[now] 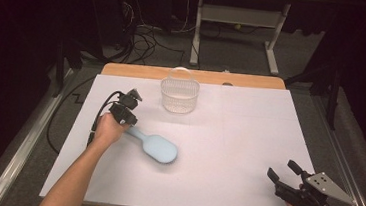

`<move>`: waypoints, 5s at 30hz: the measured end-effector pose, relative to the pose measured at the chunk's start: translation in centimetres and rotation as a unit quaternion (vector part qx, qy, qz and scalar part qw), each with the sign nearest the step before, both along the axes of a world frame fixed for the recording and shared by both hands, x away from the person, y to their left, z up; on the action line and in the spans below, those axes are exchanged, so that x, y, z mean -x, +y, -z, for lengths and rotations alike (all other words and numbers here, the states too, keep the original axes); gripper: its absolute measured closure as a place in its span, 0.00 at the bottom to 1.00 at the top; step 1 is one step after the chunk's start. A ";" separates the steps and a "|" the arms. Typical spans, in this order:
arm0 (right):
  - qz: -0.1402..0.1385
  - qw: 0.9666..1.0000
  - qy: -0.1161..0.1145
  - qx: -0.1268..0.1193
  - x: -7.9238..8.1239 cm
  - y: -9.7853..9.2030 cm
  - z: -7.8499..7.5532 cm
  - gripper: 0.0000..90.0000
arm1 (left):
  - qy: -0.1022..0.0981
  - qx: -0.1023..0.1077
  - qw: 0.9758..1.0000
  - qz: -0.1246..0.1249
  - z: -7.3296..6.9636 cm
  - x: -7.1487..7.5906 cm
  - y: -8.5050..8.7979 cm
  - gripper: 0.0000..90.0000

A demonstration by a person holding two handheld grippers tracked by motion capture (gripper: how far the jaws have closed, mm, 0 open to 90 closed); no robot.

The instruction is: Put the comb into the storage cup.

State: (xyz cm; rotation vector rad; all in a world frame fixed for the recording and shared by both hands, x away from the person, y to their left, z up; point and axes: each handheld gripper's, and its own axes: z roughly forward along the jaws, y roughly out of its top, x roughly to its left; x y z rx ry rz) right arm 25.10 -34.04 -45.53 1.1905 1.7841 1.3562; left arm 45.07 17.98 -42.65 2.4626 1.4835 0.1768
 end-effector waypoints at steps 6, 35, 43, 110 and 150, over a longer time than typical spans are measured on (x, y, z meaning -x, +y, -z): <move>-0.001 1.000 0.000 0.001 0.0 0.0 0.0 0.25 | 0.003 -0.001 1.000 0.001 0.0 0.0 0.0 0.96; -0.001 1.000 0.000 0.002 0.0 0.1 0.0 0.25 | 0.024 0.003 0.999 0.022 0.9 1.3 0.3 0.96; -0.001 1.000 0.002 0.001 -0.1 0.0 0.1 0.25 | 0.030 0.006 0.999 0.029 1.0 1.9 0.4 0.96; -0.001 1.000 -0.002 0.003 0.0 0.2 0.0 0.25 | 0.016 0.063 0.997 0.029 1.3 7.0 2.2 0.96; -0.002 1.000 -0.002 0.003 0.1 0.1 0.0 0.25 | 0.001 0.084 0.996 0.034 1.5 9.8 2.2 0.98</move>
